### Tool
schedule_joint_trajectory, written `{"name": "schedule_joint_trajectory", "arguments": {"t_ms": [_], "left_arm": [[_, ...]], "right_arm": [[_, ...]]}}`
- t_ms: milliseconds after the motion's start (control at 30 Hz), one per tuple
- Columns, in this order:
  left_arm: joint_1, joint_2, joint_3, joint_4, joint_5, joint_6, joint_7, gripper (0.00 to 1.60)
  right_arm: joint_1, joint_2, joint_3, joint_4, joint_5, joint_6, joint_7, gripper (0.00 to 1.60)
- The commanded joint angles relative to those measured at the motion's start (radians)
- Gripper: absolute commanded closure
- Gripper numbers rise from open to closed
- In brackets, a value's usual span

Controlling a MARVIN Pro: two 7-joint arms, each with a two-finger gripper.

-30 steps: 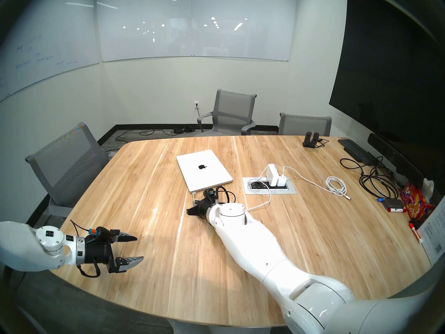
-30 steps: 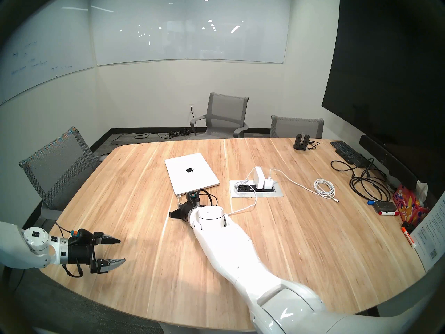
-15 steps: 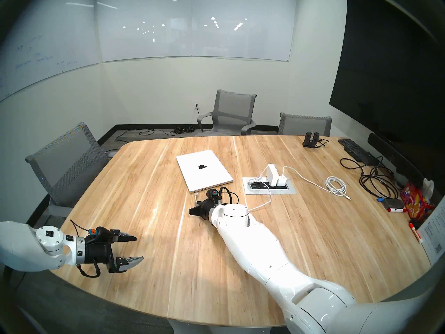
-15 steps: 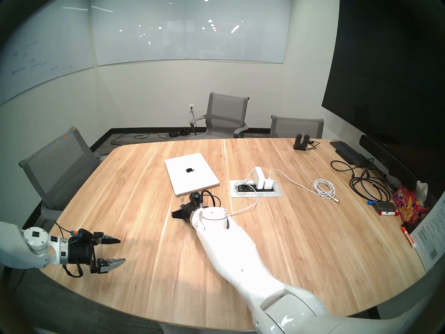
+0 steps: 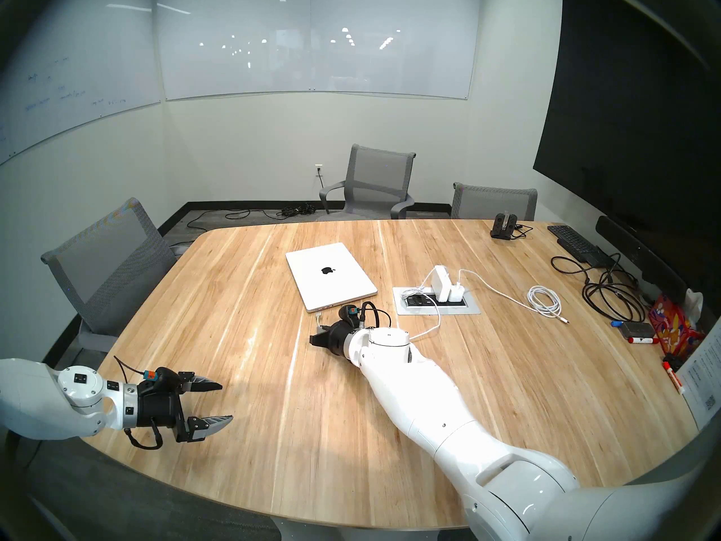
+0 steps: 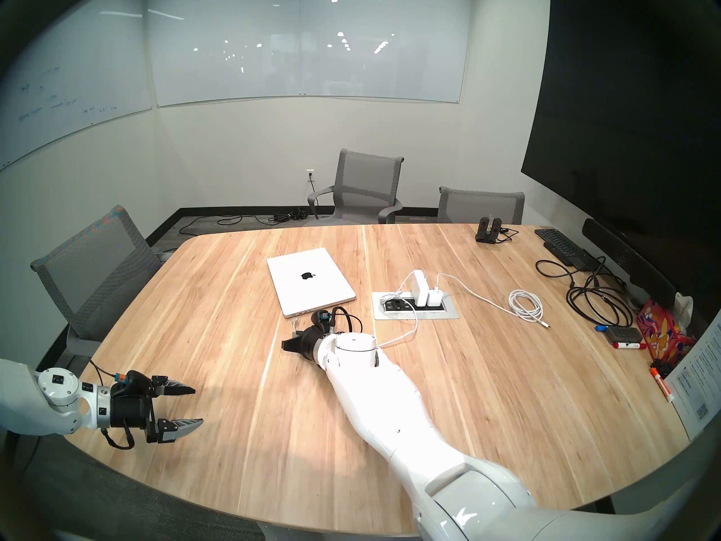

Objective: Plug the charging cable into the port of a MacBook

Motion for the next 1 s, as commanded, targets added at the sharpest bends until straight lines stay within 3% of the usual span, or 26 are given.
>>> {"name": "schedule_joint_trajectory", "arguments": {"t_ms": [0, 467, 700, 967], "left_arm": [[-0.006, -0.001, -0.006, 0.0, 0.0, -0.001, 0.001, 0.0], [-0.006, -0.001, -0.006, 0.0, 0.0, -0.001, 0.001, 0.0], [-0.006, -0.001, -0.006, 0.0, 0.0, -0.001, 0.001, 0.0], [-0.006, -0.001, -0.006, 0.0, 0.0, -0.001, 0.001, 0.0]], "right_arm": [[0.025, 0.011, -0.001, 0.045, 0.009, 0.019, 0.039, 1.6], [0.063, 0.014, 0.029, 0.114, 0.044, 0.011, 0.104, 1.6], [0.092, 0.023, 0.022, 0.159, 0.062, 0.023, 0.208, 1.6], [0.085, 0.023, 0.019, 0.142, 0.056, 0.031, 0.207, 1.6]]}}
